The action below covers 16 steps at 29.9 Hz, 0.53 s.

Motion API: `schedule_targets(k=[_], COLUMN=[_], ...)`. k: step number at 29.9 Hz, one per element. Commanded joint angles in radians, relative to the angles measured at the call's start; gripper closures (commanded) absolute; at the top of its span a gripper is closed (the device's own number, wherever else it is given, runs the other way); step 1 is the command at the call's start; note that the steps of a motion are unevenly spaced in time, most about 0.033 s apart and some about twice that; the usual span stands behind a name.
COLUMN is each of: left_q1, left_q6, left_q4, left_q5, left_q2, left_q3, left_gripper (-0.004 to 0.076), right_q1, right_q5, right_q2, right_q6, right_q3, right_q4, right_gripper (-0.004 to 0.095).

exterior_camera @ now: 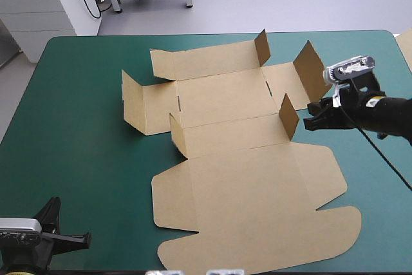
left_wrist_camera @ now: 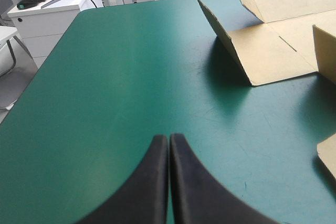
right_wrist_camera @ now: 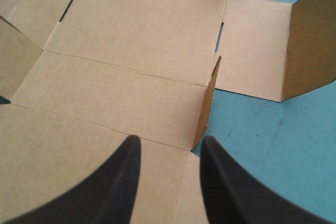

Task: Fold the box

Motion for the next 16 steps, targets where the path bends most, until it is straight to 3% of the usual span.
schedule_targets(k=[1,3,10,16], left_q1=[-0.008,-0.008,-0.008,-0.008], left_q6=[-0.001,-0.001,-0.001,-0.001], left_q4=[-0.016,-0.016,-0.016,-0.016], left_q5=[-0.074,-0.074,-0.074,-0.074], left_q2=[-0.001,-0.001,-0.001,-0.001], left_q3=[-0.021,-0.021,-0.021,-0.021], left_gripper=[0.0731,0.0731,0.0731,0.0731], right_q1=[-0.001,-0.001,-0.001,0.086], right_q5=[-0.009,-0.005,0.001,0.005], right_q2=[0.078,0.126,0.296,0.423], right_q6=[0.002,0.015,0.068,0.164], right_q3=[-0.068,-0.083,-0.149,-0.249], right_q4=[0.034,0.034,-0.009,-0.194], right_gripper=[0.0384,0.0341,0.0337,0.0337])
